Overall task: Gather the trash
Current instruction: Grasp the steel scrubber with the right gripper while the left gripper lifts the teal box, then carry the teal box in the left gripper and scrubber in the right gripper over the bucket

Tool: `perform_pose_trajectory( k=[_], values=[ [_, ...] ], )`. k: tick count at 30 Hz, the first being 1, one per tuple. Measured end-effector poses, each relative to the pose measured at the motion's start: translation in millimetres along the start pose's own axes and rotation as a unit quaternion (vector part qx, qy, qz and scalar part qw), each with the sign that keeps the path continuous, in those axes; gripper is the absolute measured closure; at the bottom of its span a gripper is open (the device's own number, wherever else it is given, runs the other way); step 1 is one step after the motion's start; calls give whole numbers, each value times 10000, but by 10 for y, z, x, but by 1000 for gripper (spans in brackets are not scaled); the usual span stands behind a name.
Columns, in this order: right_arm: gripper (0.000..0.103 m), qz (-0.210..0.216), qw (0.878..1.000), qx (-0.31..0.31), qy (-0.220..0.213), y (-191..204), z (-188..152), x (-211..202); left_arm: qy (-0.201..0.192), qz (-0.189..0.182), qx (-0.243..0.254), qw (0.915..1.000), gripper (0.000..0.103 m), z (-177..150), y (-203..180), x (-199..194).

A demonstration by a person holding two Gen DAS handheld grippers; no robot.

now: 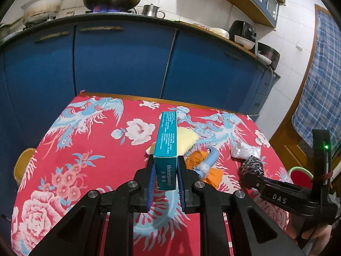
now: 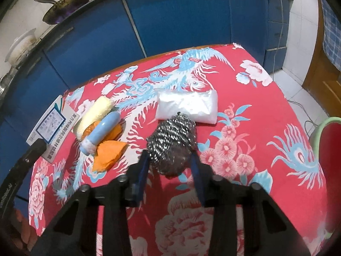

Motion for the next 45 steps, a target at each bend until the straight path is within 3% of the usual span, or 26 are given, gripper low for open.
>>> perform_pose_trajectory(
  k=[4, 12, 28, 45],
  values=[
    [81, 58, 10000, -29, -11, -8, -28, -48, -40, -36, 67, 10000, 84, 22, -60, -47],
    [86, 243, 9995, -9, -213, -65, -115, -376, -186, -184, 233, 9994, 84, 97, -261, -224],
    [87, 427, 9944, 169, -948, -407, -287, -1252, -251, -574, 585, 9963, 84, 153, -772, -450],
    [87, 190, 9864, 636, -1504, -1092, -360, -1866, -147, -1178, 1044, 9874, 84, 165, -1532, -528]
  ],
)
Point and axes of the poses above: each gripper's, at about its wrist camera, not at the fingertips, and x roughly the way its jaws point, y to its left, z to its top, the point moved 3 cm from there along x, roughly the way its jaws point, and after that the axes turned 11 degrees about x, right-handed, at the moved point
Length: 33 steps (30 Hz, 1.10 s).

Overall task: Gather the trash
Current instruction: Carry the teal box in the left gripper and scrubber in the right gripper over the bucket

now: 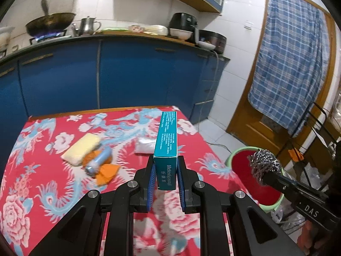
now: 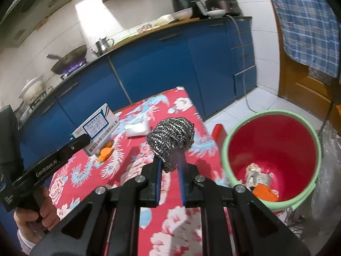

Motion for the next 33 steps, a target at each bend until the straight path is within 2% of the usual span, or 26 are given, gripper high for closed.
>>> perform_pose_trajectory(
  k=[8, 17, 33],
  values=[
    [87, -223, 9990, 259, -289, -346, 136, -212, 89, -448, 261, 9986, 84, 120, -410, 111],
    [87, -468, 9963, 630, -353, -765, 206, -301, 236, -887, 610, 9939, 84, 177, -951, 353],
    [86, -854, 9878, 1279, -239, -1477, 189, -231, 812, -1381, 1077, 9812, 84, -29, -1667, 966]
  ],
)
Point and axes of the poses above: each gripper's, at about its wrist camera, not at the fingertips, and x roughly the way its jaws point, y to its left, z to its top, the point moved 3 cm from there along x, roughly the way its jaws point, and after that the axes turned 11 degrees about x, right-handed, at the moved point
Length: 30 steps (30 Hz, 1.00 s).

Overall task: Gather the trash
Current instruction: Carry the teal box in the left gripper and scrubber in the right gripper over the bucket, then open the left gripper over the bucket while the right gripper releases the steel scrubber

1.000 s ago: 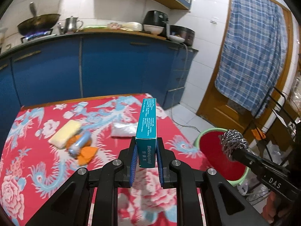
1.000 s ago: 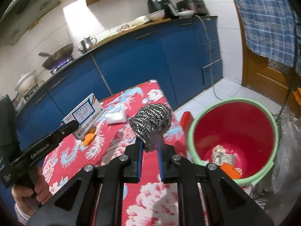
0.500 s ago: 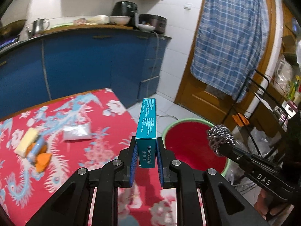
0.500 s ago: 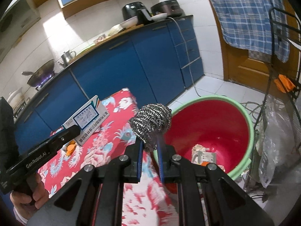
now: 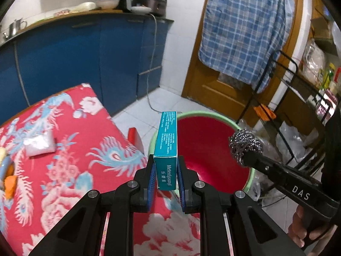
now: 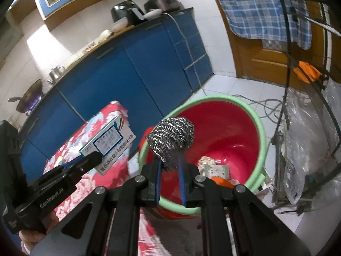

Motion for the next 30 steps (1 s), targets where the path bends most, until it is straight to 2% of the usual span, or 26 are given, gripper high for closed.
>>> perform_pose_trajectory(
  k=[6, 15, 22, 25, 30],
  values=[
    [86, -149, 9996, 194, 121, -200, -11, 128, 257, -87, 129, 9995, 84, -12, -110, 264],
    [86, -262, 9989, 347, 181, -330, -14, 242, 372, -159, 302, 9987, 82, 33, -235, 465],
    [85, -303, 9983, 464, 185, -414, -7, 264, 398, -236, 289, 9985, 81, 52, -235, 513],
    [84, -287, 9984, 453, 177, -413, 2, 268, 425, -283, 229, 9984, 76, 48, -233, 530],
    [78, -325, 9989, 322, 85, -357, 6, 235, 425, -199, 124, 9988, 73, 45, -186, 508]
  ],
)
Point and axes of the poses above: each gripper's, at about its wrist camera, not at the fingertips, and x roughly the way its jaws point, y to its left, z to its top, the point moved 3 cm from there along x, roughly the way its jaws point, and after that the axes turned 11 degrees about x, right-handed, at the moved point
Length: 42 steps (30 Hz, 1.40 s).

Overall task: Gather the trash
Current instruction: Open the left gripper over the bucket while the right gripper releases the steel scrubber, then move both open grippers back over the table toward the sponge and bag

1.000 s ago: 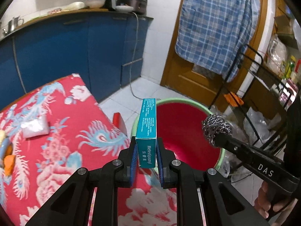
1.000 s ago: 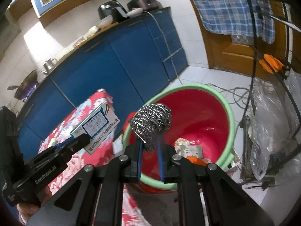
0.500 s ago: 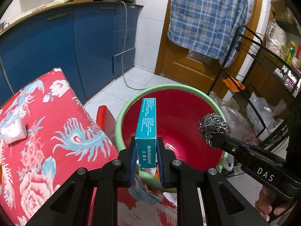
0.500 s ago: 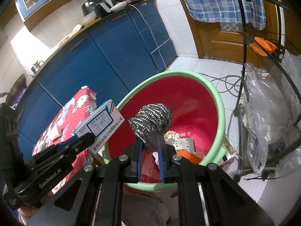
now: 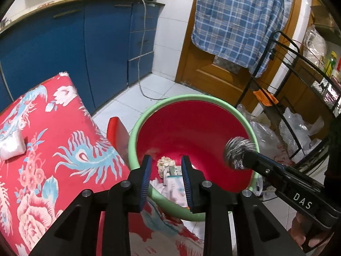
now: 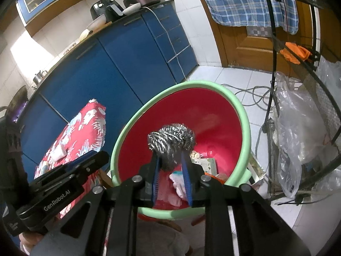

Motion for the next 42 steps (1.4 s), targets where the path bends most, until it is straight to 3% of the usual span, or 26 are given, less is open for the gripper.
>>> perform_pose_trajectory(
  k=[1, 3, 6, 23, 42],
  values=[
    [77, 3, 10000, -23, -9, 12, 4, -8, -5, 18, -25, 10000, 73, -5, 14, -9],
    [64, 46, 10000, -17, -24, 23, 9, -24, -36, 74, -100, 9999, 72, -6, 55, -44],
    [58, 97, 9999, 6, -70, 44, 16, -59, -63, 139, -169, 9997, 71, -14, 115, -94],
    [58, 261, 9989, -303, -252, 371, -30, -333, -267, 433, -460, 9976, 67, -118, 416, -543],
    [58, 797, 9903, -1112, -239, 1123, -266, -663, -573, 963, -872, 9899, 65, -438, 929, -1306]
  ],
)
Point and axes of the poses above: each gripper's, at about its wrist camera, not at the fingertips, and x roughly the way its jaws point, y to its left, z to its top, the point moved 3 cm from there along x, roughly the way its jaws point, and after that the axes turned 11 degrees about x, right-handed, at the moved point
